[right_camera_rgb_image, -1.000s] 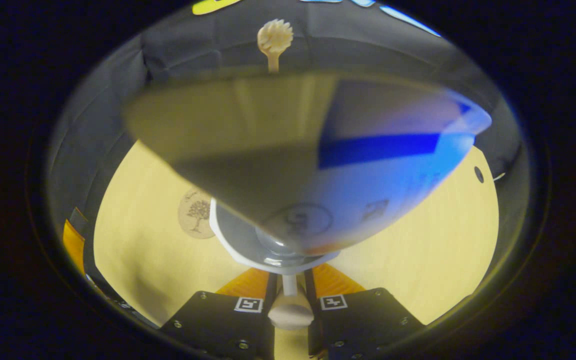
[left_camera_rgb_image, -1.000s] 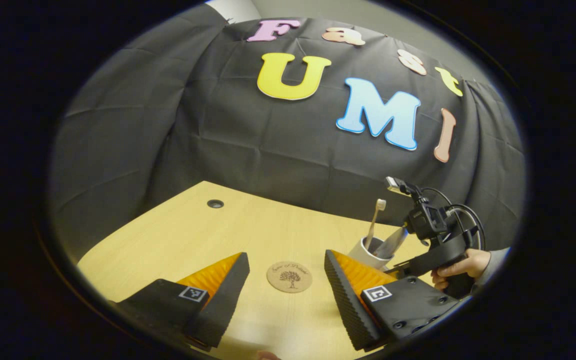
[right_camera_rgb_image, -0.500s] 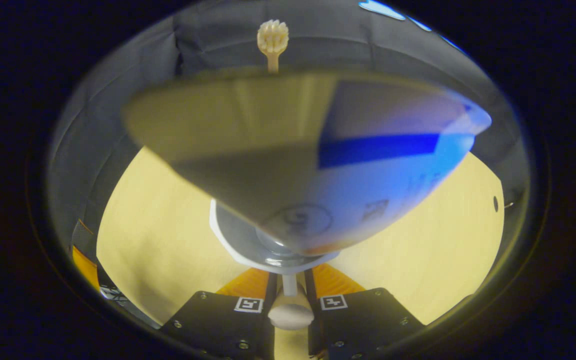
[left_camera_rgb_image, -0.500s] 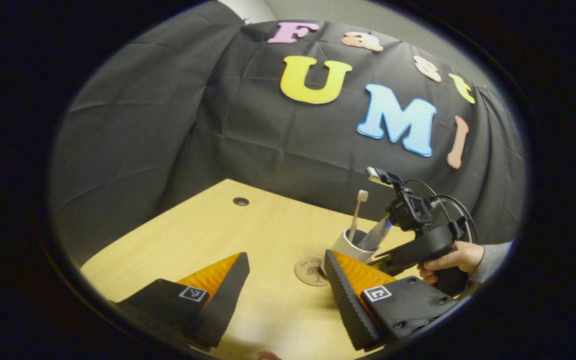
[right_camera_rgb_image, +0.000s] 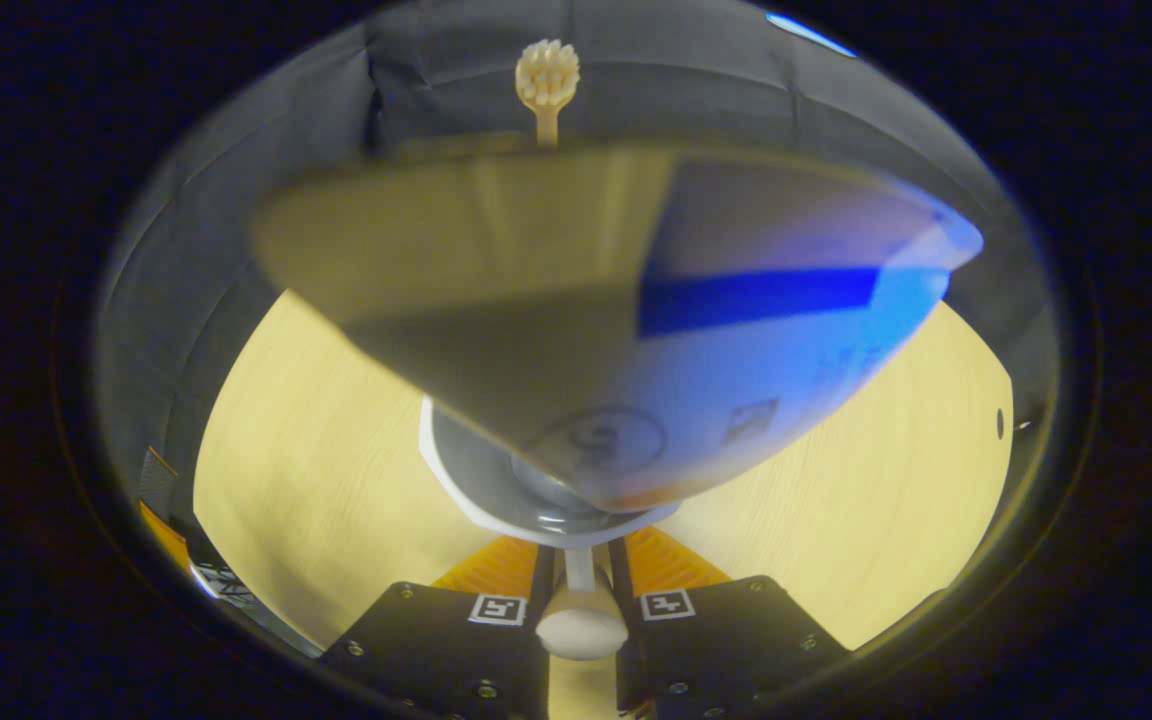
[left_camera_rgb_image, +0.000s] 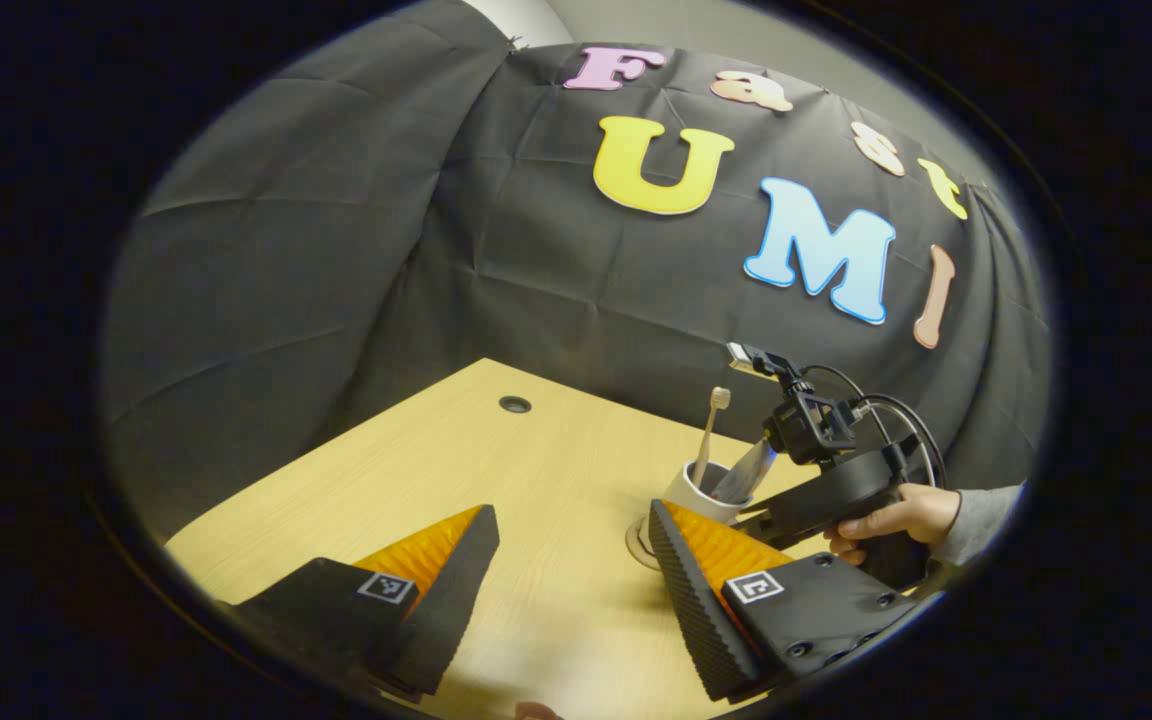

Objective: Put the toothbrush and toothpaste on the desktop into the cup, then pick up the cup and place it on the coaster on the desktop.

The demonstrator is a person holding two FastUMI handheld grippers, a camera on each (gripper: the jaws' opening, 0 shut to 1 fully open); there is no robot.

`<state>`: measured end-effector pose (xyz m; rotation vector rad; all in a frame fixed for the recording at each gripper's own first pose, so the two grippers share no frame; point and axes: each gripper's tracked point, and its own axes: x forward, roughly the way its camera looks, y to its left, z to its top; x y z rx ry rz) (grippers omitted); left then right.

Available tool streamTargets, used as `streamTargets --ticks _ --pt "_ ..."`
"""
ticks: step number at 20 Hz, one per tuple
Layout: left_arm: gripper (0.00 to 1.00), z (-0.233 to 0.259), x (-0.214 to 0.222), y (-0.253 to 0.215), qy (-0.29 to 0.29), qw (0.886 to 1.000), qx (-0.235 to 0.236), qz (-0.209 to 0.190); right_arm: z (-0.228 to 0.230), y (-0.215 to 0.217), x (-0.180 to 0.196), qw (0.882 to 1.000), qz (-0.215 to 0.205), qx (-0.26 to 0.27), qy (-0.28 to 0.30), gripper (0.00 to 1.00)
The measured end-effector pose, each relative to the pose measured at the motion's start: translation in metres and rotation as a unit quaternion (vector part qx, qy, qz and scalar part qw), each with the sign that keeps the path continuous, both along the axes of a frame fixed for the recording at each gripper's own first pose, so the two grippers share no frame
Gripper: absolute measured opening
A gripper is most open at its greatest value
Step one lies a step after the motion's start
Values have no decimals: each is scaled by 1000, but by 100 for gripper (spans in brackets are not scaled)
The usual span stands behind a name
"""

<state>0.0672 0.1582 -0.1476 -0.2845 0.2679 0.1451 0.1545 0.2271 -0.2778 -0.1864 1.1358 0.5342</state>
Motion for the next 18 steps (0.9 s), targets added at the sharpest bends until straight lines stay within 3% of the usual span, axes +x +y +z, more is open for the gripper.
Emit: streamTargets --ticks 4,5,7,9,13,15,18 --pt "97 1 -1 0 1 1000 -1 -1 3 0 0 1000 1 0 -6 24" --pt "97 2 0 0 1 1000 0 -2 5 -3 0 1000 2 1 -8 28" --pt "97 4 1 -2 -1 1000 0 -5 8 -3 1 1000 5 -2 -15 24" --pt "97 6 1 -5 -3 1000 1 -9 13 -6 2 1000 3 1 -25 36" --pt "97 16 4 -14 -11 1000 4 -18 36 -15 -4 999 -9 21 -38 32" --pt "97 22 5 -20 -17 1000 9 -21 44 -22 -13 999 -12 31 -43 36" --pt "97 36 5 -34 -29 999 16 -31 55 -38 -27 997 -20 41 -57 32"
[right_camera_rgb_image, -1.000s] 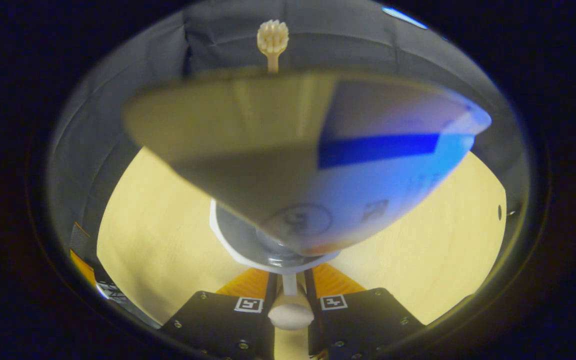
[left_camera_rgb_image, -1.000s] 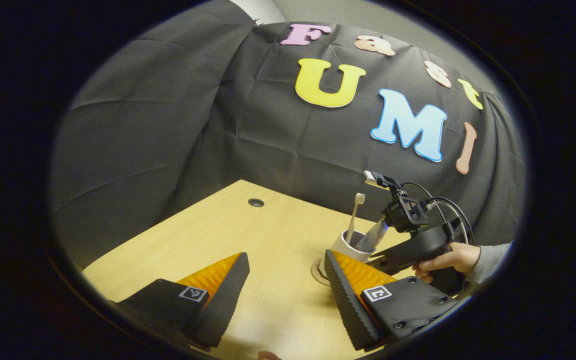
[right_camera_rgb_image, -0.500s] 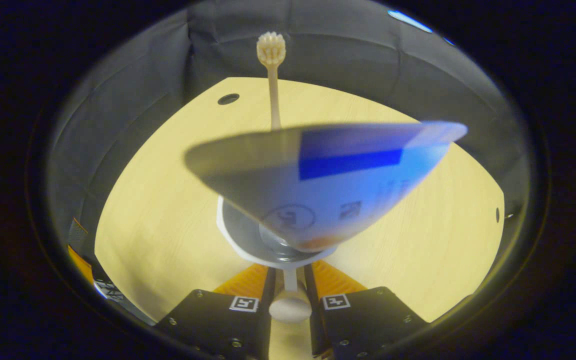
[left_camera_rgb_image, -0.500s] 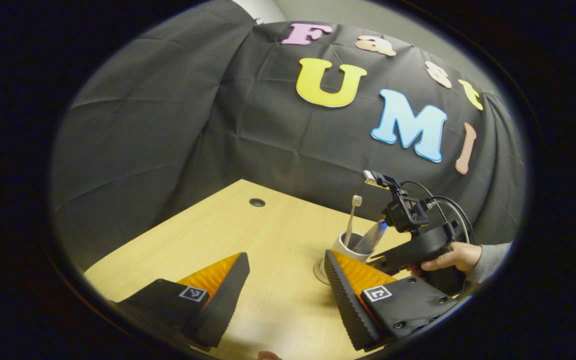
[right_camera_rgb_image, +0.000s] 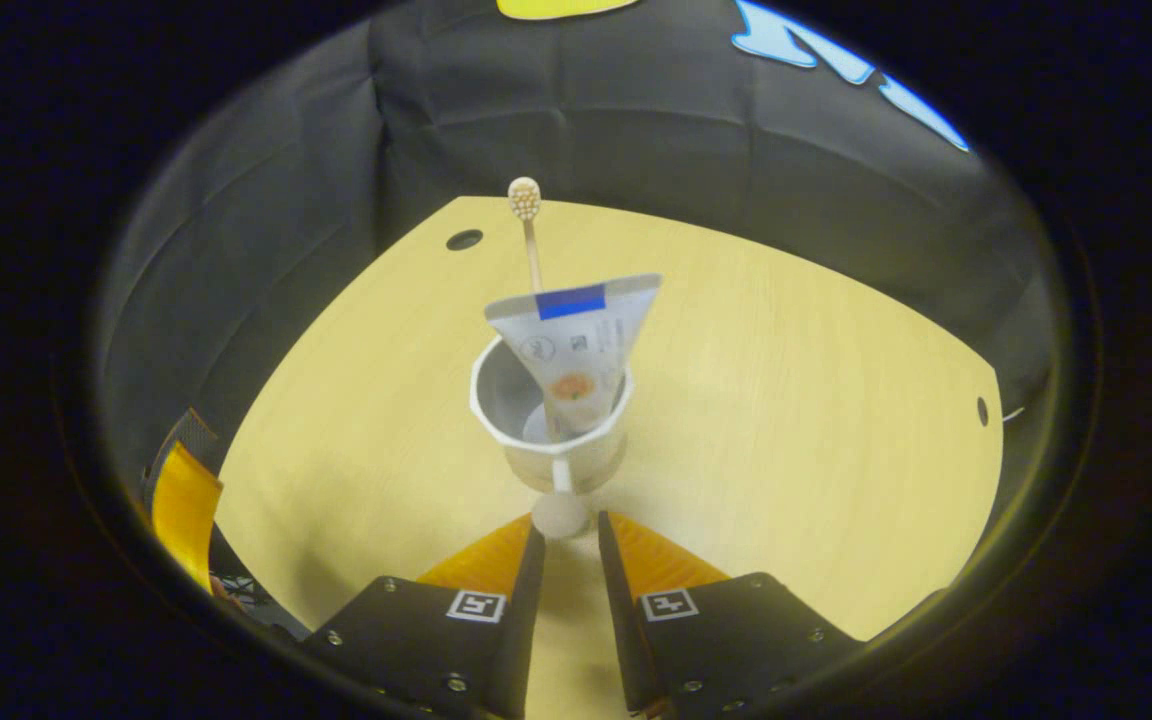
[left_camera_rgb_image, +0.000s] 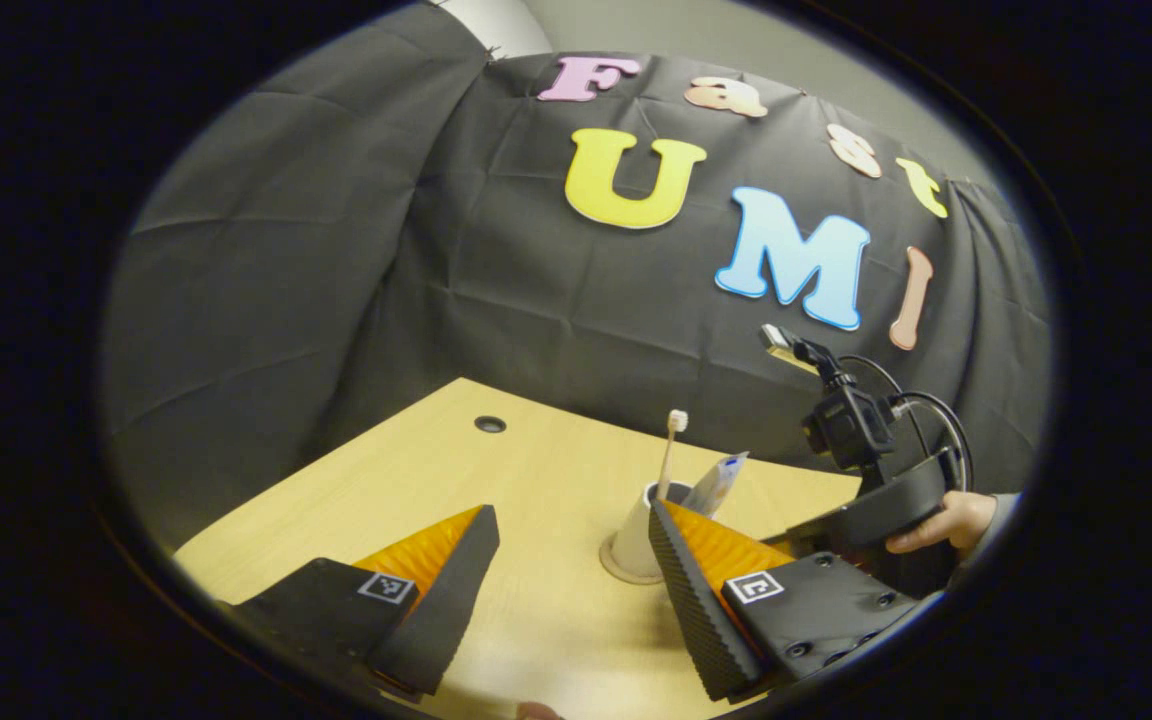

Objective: Put the toothbrush and toothpaste on the desktop into the cup, then pick up the cup and place it on the coaster on the desktop.

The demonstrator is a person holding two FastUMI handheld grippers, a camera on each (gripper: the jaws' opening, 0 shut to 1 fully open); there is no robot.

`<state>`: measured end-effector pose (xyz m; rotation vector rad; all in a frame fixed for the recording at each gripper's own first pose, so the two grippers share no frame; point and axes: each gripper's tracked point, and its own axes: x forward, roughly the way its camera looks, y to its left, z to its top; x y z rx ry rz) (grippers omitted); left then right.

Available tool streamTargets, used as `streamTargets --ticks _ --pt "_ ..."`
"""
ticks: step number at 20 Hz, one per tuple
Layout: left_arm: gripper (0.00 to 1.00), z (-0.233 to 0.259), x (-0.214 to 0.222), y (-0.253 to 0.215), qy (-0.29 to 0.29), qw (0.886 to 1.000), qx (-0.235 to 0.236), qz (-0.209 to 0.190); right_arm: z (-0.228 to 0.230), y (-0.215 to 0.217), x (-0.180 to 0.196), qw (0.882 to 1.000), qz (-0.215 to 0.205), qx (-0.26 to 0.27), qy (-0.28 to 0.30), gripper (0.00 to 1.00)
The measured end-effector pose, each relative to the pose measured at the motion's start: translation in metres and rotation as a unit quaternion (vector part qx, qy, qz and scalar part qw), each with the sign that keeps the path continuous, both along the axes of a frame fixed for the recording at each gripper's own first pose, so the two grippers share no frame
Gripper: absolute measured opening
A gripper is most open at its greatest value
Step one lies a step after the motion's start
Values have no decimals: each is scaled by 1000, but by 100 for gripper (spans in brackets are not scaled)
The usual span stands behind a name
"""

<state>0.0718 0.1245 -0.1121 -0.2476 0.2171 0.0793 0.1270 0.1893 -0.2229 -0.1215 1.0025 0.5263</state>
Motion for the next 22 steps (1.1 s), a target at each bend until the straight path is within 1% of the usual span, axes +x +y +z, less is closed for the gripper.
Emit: streamTargets --ticks 1,2,3,4,5,6,10,11,12,13,14,15,16,17,18,19,20,21,22 --pt "100 3 0 -5 -3 1000 4 -4 5 -10 -2 1000 -6 -2 -11 32" --pt "100 6 0 -11 -6 1000 7 -7 11 -20 -4 1000 -12 -3 -26 34" --pt "97 12 0 -18 -10 1000 9 -11 17 -31 -6 999 -19 -3 -38 34" --pt "100 15 0 -25 -13 1000 9 -15 25 -41 -8 998 -26 2 -50 34" --pt "97 18 0 -33 -15 1000 9 -20 35 -49 -11 998 -32 11 -62 36" --pt "97 21 0 -42 -17 999 10 -25 44 -60 -14 996 -38 18 -74 34" --pt "97 38 0 -84 -28 998 18 -52 78 -103 -27 989 -72 45 -118 34" --pt "100 42 0 -95 -32 997 22 -60 85 -115 -29 987 -83 52 -129 34" --pt "97 47 2 -108 -34 997 27 -69 92 -127 -31 984 -93 59 -143 34" --pt "100 51 3 -120 -37 996 31 -77 100 -138 -32 980 -104 66 -158 36" --pt "97 55 4 -132 -40 995 34 -85 106 -151 -34 976 -116 72 -172 34" --pt "97 60 5 -144 -44 994 36 -93 111 -163 -37 972 -128 77 -183 34" --pt "97 63 5 -156 -46 993 38 -100 117 -174 -40 968 -140 85 -192 36" --pt "97 66 5 -166 -48 992 41 -107 121 -182 -43 963 -151 94 -201 36" --pt "100 68 4 -175 -49 992 45 -111 126 -190 -45 959 -160 104 -211 34" --pt "100 70 3 -183 -50 991 47 -115 133 -197 -48 954 -168 112 -221 36" --pt "100 71 0 -191 -50 991 47 -119 138 -204 -52 950 -175 118 -228 34" --pt "97 72 -3 -197 -51 990 48 -122 143 -209 -53 945 -181 124 -241 34" --pt "97 73 -5 -203 -51 990 49 -125 150 -217 -54 939 -189 129 -257 32"
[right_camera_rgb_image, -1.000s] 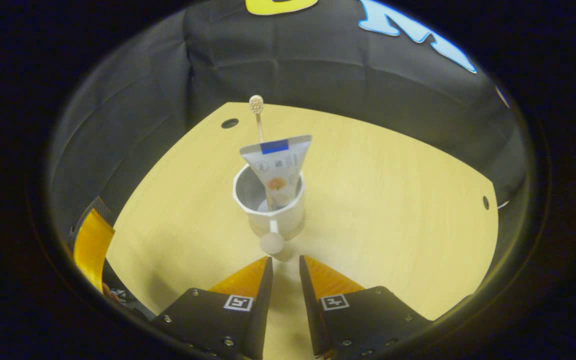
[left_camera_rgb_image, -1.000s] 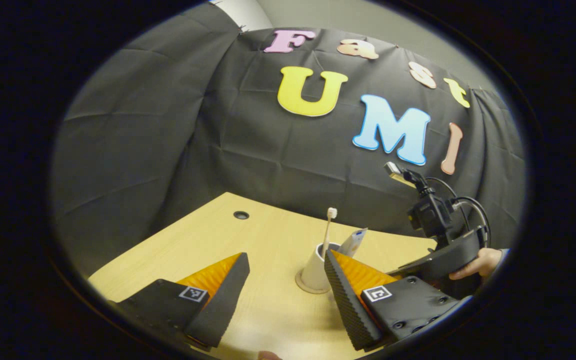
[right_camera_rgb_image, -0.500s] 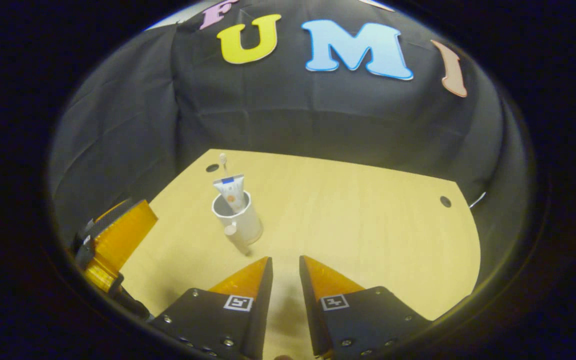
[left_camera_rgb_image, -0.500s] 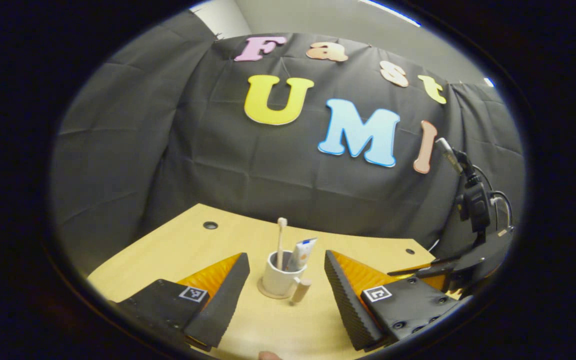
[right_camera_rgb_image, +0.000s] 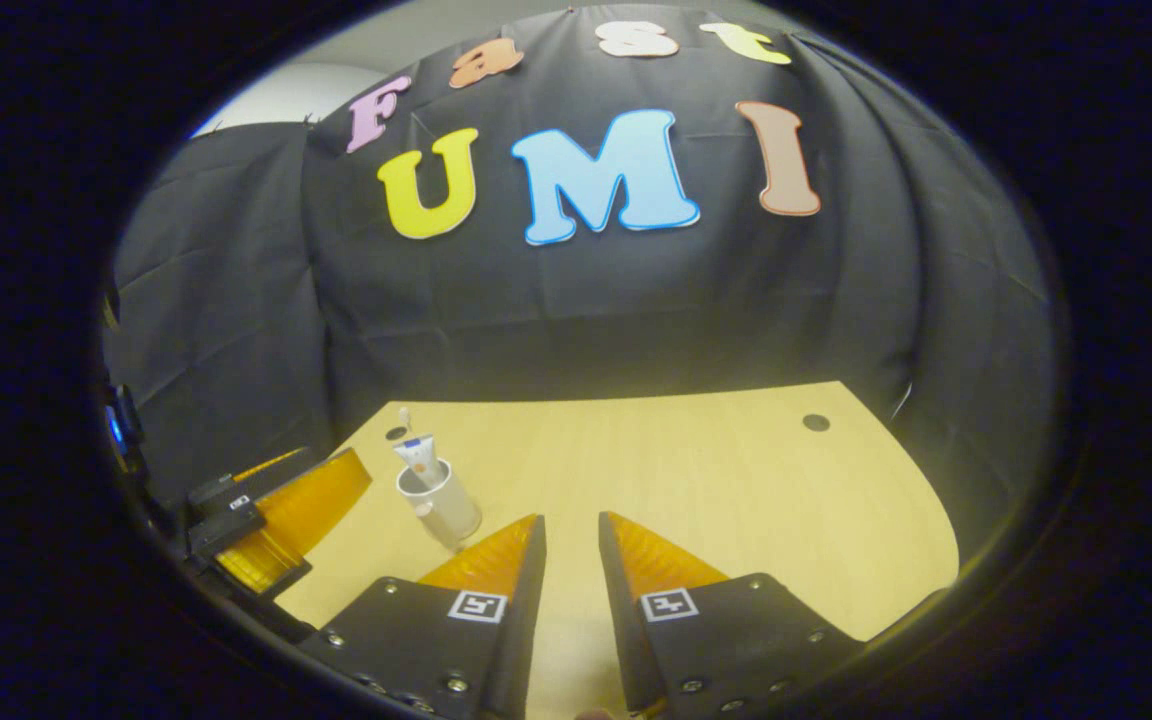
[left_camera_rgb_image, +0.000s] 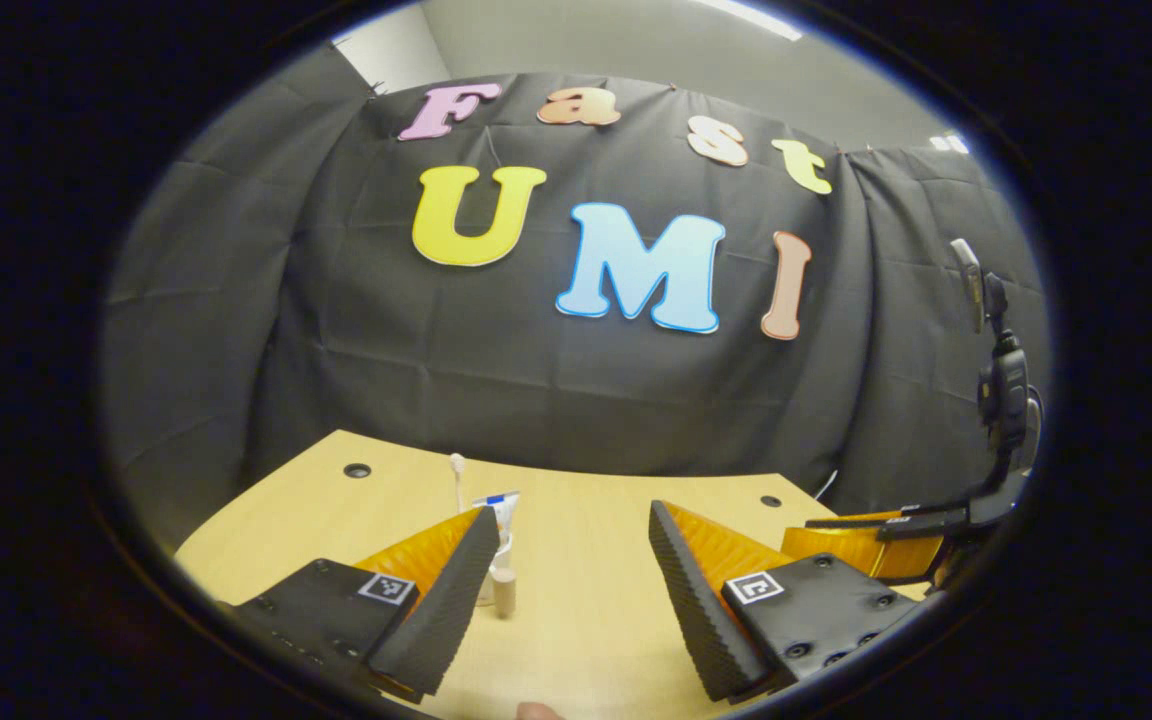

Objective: Put the toothbrush and toothpaste on the desktop into the cup, then pick up the cup and place it on the coaster on the desktop.

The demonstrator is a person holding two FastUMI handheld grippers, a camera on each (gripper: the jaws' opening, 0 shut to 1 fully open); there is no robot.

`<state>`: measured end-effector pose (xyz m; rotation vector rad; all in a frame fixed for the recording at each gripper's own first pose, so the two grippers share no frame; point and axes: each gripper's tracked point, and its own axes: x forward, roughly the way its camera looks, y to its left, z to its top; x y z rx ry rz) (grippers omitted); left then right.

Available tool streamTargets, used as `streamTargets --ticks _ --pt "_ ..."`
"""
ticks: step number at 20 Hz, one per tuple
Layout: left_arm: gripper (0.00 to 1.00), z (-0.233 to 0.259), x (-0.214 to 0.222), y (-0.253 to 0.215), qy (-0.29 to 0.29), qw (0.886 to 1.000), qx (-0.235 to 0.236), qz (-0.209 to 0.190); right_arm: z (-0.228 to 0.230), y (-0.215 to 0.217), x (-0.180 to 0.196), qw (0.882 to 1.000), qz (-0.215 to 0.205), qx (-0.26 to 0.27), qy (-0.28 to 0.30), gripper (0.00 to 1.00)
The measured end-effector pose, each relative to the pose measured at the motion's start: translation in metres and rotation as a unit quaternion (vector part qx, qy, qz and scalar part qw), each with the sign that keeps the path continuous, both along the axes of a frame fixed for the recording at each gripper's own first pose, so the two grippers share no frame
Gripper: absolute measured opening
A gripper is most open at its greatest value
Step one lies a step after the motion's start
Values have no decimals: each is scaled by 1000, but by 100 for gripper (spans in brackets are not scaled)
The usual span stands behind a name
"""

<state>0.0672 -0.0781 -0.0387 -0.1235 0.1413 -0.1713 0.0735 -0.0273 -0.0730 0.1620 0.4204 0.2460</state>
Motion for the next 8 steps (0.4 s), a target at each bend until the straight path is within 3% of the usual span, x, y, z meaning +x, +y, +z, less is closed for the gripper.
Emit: streamTargets --ticks 5,6,7,8 --pt "93 8 -12 -21 -5 1000 10 -11 31 -29 1 993 -41 -34 -106 36" --pt "100 9 -14 -24 -5 1000 12 -12 37 -35 0 990 -50 -44 -123 36" --pt "97 10 -16 -26 -6 1000 12 -12 43 -43 0 987 -63 -57 -139 36" --pt "100 10 -17 -28 -7 1000 13 -13 49 -49 -1 982 -75 -71 -157 34"
